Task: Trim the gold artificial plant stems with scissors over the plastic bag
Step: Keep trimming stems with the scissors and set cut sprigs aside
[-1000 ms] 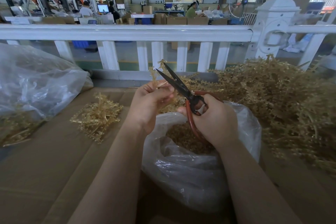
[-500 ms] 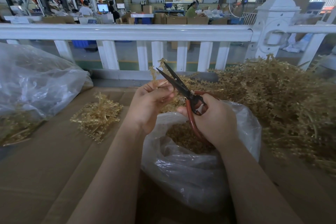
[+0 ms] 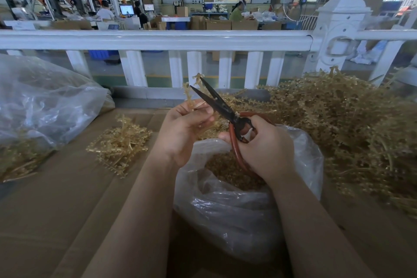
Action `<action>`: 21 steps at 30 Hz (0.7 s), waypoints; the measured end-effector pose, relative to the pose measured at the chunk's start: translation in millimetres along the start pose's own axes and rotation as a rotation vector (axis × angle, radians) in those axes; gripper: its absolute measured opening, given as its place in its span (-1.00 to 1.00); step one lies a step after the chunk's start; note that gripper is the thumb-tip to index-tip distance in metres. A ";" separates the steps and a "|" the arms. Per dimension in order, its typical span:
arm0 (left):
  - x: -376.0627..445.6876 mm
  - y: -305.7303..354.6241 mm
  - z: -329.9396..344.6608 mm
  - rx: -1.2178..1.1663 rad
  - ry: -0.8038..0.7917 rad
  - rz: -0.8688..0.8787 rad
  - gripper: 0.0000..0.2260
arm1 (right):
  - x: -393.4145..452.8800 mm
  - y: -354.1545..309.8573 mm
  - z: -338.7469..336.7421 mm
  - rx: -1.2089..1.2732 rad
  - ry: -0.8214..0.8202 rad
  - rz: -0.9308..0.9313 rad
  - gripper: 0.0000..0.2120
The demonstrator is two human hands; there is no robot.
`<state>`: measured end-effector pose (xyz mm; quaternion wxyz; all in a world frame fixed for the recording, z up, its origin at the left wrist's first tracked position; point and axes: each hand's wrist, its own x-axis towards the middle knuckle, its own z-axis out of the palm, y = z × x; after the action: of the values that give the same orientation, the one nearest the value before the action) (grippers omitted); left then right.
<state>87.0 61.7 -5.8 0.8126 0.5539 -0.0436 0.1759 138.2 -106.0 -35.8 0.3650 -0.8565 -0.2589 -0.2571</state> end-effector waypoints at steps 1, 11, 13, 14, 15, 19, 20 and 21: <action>-0.3 0.1 0.0 -0.006 -0.005 0.000 -0.91 | 0.0 0.3 -0.1 0.000 -0.009 0.008 -0.39; -2.8 0.4 2.2 0.058 0.009 0.005 -0.91 | -0.6 -0.6 -0.6 -0.028 0.037 -0.016 -0.45; -3.6 1.2 3.2 0.067 0.005 0.022 -0.89 | -0.8 0.2 -0.6 -0.021 0.020 -0.023 -0.43; -4.0 1.5 3.7 0.067 0.006 0.030 -0.88 | -0.9 0.7 -0.3 -0.023 0.017 -0.027 -0.41; -4.2 1.6 4.0 0.068 0.009 0.039 -0.87 | -0.6 1.1 -0.1 -0.030 0.020 -0.030 -0.41; -4.9 1.0 3.6 0.089 0.013 0.066 -0.91 | 1.0 3.1 0.7 -0.060 0.013 -0.020 -0.40; -5.0 0.8 3.3 0.092 0.007 0.066 -0.91 | 1.1 3.8 1.0 -0.061 0.013 -0.018 -0.39; -5.1 0.6 3.2 0.092 0.005 0.065 -0.91 | 1.2 4.2 1.1 -0.058 0.018 -0.019 -0.40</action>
<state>82.5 57.7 -5.4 0.7802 0.5886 -0.0512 0.2054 141.9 -107.4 -37.8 0.3400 -0.8619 -0.2559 -0.2757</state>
